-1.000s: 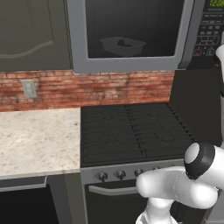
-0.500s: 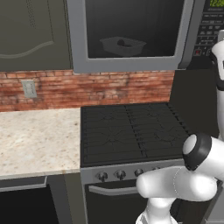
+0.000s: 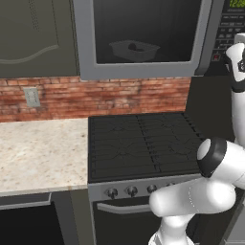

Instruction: Place the tupperware containing the steak and carrot meal in the microwave. Close the microwave door and press the start button to reheat the meal.

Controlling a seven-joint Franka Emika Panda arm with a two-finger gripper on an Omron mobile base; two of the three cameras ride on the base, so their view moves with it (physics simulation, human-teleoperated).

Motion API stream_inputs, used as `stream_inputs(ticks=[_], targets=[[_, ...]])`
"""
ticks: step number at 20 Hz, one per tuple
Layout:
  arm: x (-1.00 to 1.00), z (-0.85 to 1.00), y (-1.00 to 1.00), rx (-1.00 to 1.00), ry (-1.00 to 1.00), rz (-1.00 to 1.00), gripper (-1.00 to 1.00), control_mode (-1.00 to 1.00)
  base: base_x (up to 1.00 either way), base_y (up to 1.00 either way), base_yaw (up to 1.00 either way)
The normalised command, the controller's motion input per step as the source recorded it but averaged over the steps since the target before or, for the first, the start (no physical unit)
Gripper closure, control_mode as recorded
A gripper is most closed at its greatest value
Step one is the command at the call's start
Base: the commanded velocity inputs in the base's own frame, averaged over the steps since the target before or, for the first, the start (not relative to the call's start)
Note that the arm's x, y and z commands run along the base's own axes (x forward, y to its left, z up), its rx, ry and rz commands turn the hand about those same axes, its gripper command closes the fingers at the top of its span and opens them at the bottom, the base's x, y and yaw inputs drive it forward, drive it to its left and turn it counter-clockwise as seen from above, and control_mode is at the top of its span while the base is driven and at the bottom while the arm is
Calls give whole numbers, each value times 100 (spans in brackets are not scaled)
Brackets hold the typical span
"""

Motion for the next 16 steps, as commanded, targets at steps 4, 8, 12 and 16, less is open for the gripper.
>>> stream_inputs(ticks=[4,8,12,16], targets=[[28,-11,-14,0,0,0,100,-100,0,0,0],[27,-14,-18,1,0,0,100,-100,0,0,0],[26,-14,-21,2,0,0,100,-100,0,0,0],[30,-20,-15,1,0,0,100,-100,0,0,0]])
